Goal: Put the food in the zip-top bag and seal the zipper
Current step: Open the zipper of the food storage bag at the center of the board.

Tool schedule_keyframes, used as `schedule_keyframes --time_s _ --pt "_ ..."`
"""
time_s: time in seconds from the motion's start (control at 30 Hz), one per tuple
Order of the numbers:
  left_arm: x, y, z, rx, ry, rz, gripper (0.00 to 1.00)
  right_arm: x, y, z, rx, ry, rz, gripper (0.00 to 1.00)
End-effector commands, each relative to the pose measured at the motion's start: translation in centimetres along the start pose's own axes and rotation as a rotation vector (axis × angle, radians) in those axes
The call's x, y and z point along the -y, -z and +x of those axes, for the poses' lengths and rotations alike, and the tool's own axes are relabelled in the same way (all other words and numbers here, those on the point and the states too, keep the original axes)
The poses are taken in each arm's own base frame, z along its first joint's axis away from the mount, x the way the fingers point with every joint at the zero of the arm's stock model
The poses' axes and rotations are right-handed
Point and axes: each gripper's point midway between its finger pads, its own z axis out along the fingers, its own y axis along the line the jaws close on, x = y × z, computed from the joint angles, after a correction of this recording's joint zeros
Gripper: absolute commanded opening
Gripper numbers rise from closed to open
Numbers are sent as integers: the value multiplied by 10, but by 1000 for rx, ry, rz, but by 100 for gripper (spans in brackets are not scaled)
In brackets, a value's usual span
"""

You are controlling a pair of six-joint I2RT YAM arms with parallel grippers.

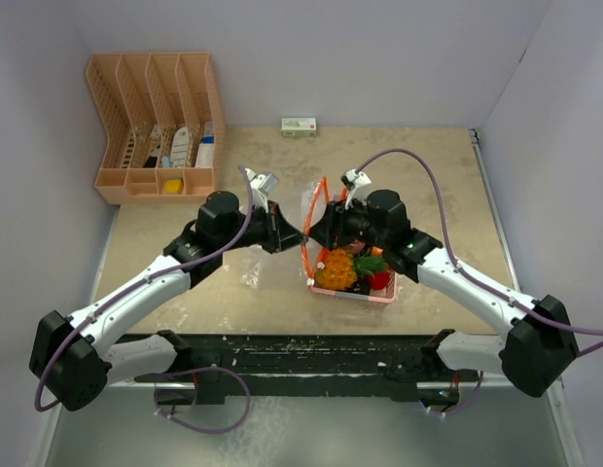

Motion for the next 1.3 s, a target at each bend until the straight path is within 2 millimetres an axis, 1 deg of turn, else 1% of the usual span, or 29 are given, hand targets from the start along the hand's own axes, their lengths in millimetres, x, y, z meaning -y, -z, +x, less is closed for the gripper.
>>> schedule_keyframes --time_s 0.0,0.03,0.07,0.1,0.13,0.17,0.23,0.3,0.33,0.4,0.47,0.53,0.6,0.67,0.73,0.83,0.9,0.93,0.97,1.03,1.07,1.1,1.13,1.2,1.27 --pt "32 5 -6 26 -64 155 0 -15 -9 -28 90 6 -55 53" --pt "32 6 -5 23 -63 158 0 -14 -11 -28 88 7 -52 47" --pt "31 7 -4 23 -64 150 0 -10 -12 -26 80 8 -36 39" --pt "14 14 -3 24 -62 33 0 10 -10 -20 69 19 69 21" --pt "5 22 -6 38 -70 -43 0 23 -6 -15 58 21 139 17" --pt "-10 30 -7 42 -69 -149 0 34 -1 -12 57 27 197 14" --pt "-42 54 -15 75 -64 -387 0 55 13 -7 62 39 314 8" --pt "-65 85 -26 130 -59 -603 0 73 26 -6 79 43 418 4" --pt "-76 101 -31 158 -51 -701 0 78 31 -4 79 42 451 3" --pt "-88 129 -39 216 -41 -843 0 84 36 -3 83 40 487 3" --pt "-90 144 -47 262 -43 -908 0 82 33 -3 76 45 472 4" --pt "-88 151 -54 294 -47 -918 0 76 24 -3 65 46 432 4" --pt "-84 156 -60 323 -47 -917 0 73 14 2 42 39 398 5" --pt "-80 160 -64 344 -50 -910 0 62 1 7 14 41 317 11" --pt "-75 162 -66 356 -64 -886 0 46 -11 14 -8 38 207 20" --pt "-62 154 -70 362 -106 -791 0 21 -23 23 -40 22 44 36" --pt "-56 143 -68 343 -124 -729 0 8 -26 23 -40 10 -28 45" --pt "-56 136 -66 326 -127 -704 0 4 -26 20 -31 6 -47 50" --pt "-57 128 -63 310 -127 -689 0 2 -24 17 -21 4 -52 57" --pt "-67 114 -51 265 -121 -680 0 -4 -17 9 -2 6 -59 72" --pt "-71 107 -46 248 -114 -680 0 -6 -12 5 4 6 -62 83" --pt "-77 102 -40 233 -108 -680 0 -10 -6 1 11 4 -65 97" --pt "-83 96 -33 215 -102 -680 0 -14 1 -2 19 -1 -70 100" --pt "-91 86 -23 193 -89 -675 0 -23 16 -20 79 -11 -81 100" --pt "-99 78 -15 179 -78 -677 0 -26 29 -30 107 -13 -64 99"
